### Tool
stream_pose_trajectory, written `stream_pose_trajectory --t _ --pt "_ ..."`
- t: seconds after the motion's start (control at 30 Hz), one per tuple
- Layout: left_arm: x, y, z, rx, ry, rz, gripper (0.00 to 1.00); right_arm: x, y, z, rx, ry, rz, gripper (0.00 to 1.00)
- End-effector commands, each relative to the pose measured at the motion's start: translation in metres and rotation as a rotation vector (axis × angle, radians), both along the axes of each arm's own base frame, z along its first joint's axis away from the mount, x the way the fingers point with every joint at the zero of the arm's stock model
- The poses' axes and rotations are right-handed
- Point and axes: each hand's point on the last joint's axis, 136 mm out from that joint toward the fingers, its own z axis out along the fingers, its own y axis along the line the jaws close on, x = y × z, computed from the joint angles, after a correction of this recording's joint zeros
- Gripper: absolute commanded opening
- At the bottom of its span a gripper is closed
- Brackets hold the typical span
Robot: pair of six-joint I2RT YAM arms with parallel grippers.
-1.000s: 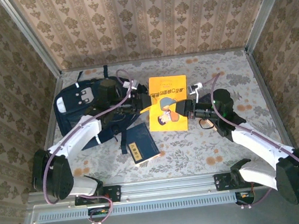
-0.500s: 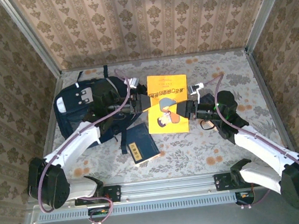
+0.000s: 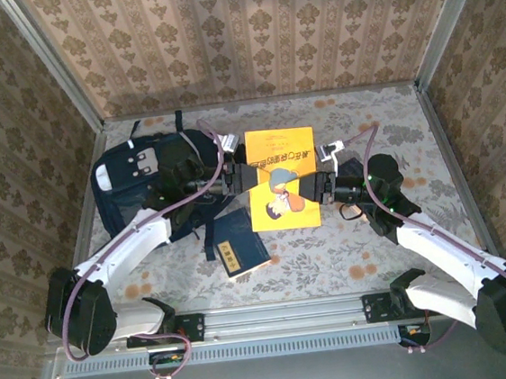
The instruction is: Pack the student bag
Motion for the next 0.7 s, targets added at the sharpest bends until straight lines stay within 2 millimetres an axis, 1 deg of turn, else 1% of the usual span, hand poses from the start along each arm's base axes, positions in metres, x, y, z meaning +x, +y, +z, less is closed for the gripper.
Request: stream_pose_trajectory --t 0.0,0.07,0.13,0.17,0.2,0.3,0.33,0.37,0.43,0.5,0.6,0.67 --pt "-0.025 0.002 0.029 -0.081 -0.120 -0.083 0.17 -0.004 0.001 0.011 0.019 -0.040 0.009 0.00" --pt "-0.023 0.002 0.029 -0.081 -0.123 -0.074 0.10 -0.001 -0.001 0.009 0.010 -0.043 -0.020 0.00" --pt "-0.020 0.003 0.028 -0.080 -0.123 -0.056 0.00 0.001 -0.003 0.007 0.002 -0.040 -0.045 0.00" --pt "-0.018 0.003 0.029 -0.080 -0.123 -0.047 0.00 0.003 -0.004 0.004 -0.002 -0.034 -0.059 0.00" --pt "-0.015 0.003 0.029 -0.081 -0.124 -0.032 0.00 0.005 -0.005 0.001 -0.005 -0.026 -0.077 0.07" --pt "-0.004 0.006 0.030 -0.083 -0.122 0.034 0.00 0.017 -0.011 -0.016 -0.041 0.014 -0.183 0.45" --pt "0.000 0.007 0.031 -0.084 -0.124 0.064 0.00 0.020 -0.015 -0.020 -0.049 0.022 -0.235 0.54" --pt "0.004 0.008 0.032 -0.086 -0.127 0.093 0.00 0.022 -0.018 -0.022 -0.046 0.017 -0.276 0.59" --pt "0.013 0.011 0.032 -0.083 -0.127 0.164 0.00 0.022 -0.025 -0.020 -0.018 -0.011 -0.367 0.74" --pt "0.022 0.015 0.031 -0.075 -0.124 0.228 0.00 0.020 -0.033 -0.017 0.019 -0.038 -0.448 0.83" --pt "0.032 0.020 0.031 -0.075 -0.112 0.313 0.00 0.017 -0.043 -0.008 0.097 -0.072 -0.526 0.90" --pt "0.039 0.024 0.031 -0.077 -0.102 0.370 0.00 0.015 -0.044 -0.004 0.136 -0.075 -0.538 0.92"
